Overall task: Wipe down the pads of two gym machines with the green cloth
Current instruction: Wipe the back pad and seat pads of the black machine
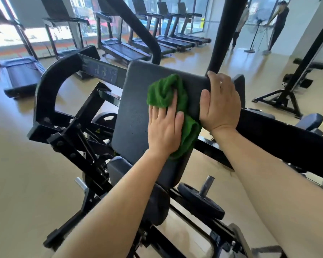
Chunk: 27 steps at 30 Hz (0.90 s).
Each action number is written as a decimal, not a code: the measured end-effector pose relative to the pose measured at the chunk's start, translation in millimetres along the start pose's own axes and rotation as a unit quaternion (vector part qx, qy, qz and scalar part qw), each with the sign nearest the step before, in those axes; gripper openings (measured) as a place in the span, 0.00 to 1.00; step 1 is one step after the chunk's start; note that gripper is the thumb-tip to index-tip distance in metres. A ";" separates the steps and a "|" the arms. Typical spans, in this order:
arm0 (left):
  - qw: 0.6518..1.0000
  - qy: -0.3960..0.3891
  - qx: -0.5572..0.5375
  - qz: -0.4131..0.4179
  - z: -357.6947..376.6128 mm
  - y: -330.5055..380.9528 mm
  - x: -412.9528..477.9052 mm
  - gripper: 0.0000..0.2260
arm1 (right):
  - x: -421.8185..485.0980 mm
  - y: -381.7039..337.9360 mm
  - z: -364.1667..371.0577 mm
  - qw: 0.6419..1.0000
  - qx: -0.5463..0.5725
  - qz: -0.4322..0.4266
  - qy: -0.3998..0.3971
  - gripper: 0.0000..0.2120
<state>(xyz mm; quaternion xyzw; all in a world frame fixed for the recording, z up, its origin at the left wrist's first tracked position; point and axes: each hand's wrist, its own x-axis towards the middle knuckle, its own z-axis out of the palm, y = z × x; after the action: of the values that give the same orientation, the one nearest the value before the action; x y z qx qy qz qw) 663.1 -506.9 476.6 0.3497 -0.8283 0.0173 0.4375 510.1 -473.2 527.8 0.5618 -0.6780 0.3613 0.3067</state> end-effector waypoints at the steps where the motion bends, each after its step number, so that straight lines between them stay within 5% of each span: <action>1: 0.999 0.000 0.005 -0.033 -0.7 -15.6 12.6 0.21 | -0.2 0.2 0.5 1.000 -0.001 0.000 0.001 0.24; 4: 0.979 -0.020 -0.014 -0.202 -0.7 -63.8 38.3 0.27 | -0.3 -1.0 1.5 1.000 -0.006 -0.003 0.004 0.24; 10: 0.955 -0.012 -0.018 -0.297 9.7 -78.6 7.2 0.29 | 0.3 -0.9 1.2 1.000 -0.012 -0.002 0.006 0.24; 12: 0.969 -0.034 0.000 -0.245 12.8 -51.0 -18.9 0.31 | -0.2 -1.4 1.4 1.000 -0.012 -0.001 0.007 0.24; 17: 0.995 -0.084 0.024 0.042 6.6 -22.4 -44.8 0.28 | -1.4 -0.3 1.9 1.000 -0.015 -0.002 0.011 0.23; 19: 0.994 -0.081 0.035 0.069 4.3 -47.1 -30.9 0.27 | -1.6 0.1 2.3 1.000 -0.013 -0.002 0.014 0.24; 23: 0.989 -0.060 0.051 -0.123 12.4 -117.2 -12.6 0.28 | -1.0 -0.2 2.9 1.000 -0.013 -0.002 0.020 0.24; 27: 0.933 0.004 -0.063 -0.354 17.1 -148.9 -24.7 0.26 | -1.1 -0.4 2.8 1.000 -0.016 -0.001 0.022 0.24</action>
<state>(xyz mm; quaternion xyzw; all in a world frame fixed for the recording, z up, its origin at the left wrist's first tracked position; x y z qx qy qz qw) 748.6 -611.0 406.5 0.5921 -0.6480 -0.1896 0.4400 510.7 -475.0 525.4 0.5490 -0.6764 0.3626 0.3312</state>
